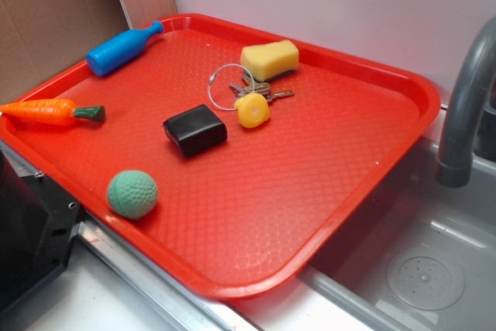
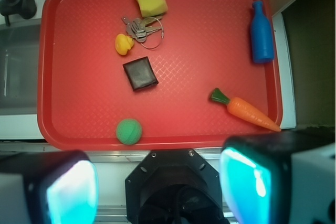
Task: Grab the carrot.
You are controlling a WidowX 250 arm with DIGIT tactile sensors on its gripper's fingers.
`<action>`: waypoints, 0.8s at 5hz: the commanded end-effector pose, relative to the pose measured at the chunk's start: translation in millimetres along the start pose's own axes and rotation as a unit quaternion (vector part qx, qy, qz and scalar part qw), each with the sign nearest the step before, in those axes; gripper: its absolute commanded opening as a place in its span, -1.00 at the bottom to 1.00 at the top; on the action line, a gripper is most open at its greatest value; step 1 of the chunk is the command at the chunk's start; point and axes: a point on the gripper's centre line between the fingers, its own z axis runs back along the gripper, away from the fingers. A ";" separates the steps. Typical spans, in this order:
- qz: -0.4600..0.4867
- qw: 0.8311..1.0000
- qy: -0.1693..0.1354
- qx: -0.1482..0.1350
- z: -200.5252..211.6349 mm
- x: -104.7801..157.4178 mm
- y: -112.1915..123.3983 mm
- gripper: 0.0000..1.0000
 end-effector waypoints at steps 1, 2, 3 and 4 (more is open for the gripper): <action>0.000 1.000 0.000 0.000 0.0 0.0 0.0 1.00; -0.013 0.998 0.029 0.062 -51.7 27.4 51.6 1.00; -0.083 0.995 0.008 0.049 -92.4 31.1 87.1 1.00; -0.157 0.987 0.002 0.036 -125.6 29.3 119.4 1.00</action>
